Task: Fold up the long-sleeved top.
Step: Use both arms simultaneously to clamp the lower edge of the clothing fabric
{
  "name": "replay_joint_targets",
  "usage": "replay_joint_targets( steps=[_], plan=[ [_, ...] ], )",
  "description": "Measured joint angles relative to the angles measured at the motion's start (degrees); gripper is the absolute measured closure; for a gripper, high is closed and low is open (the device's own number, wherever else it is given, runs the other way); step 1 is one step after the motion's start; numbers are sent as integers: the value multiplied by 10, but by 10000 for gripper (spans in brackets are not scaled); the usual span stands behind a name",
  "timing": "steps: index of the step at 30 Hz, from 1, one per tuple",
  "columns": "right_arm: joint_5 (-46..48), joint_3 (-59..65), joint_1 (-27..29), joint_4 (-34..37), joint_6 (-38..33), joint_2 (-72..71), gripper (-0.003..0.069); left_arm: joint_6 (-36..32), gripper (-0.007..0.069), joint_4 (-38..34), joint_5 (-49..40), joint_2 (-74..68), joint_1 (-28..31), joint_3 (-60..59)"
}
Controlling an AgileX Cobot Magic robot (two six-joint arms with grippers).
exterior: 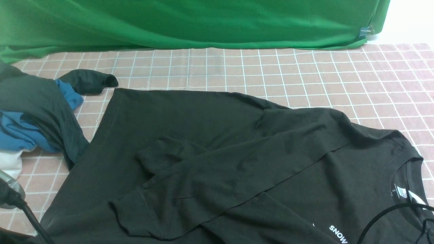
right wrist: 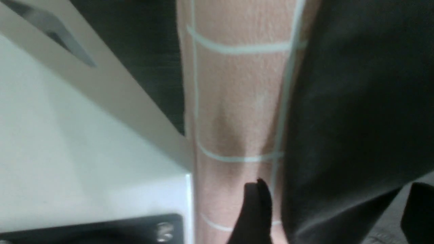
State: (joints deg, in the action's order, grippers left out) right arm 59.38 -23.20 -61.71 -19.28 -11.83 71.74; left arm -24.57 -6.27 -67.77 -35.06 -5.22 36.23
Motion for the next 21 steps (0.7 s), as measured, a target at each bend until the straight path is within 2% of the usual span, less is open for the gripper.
replay_joint_targets(
  steps=[9,12,14,21],
  plan=[
    [-20,3,-1,-11,-2,73,128,2,575,-3,-11,0,0,0],
    [-16,0,-2,-9,-2,84,186,2,575,-3,-13,0,0,0],
    [-13,0,-2,-9,-2,85,269,2,575,-3,-14,0,0,0],
    [17,-5,-2,-25,5,89,407,2,575,-5,-14,0,0,0]
  ],
)
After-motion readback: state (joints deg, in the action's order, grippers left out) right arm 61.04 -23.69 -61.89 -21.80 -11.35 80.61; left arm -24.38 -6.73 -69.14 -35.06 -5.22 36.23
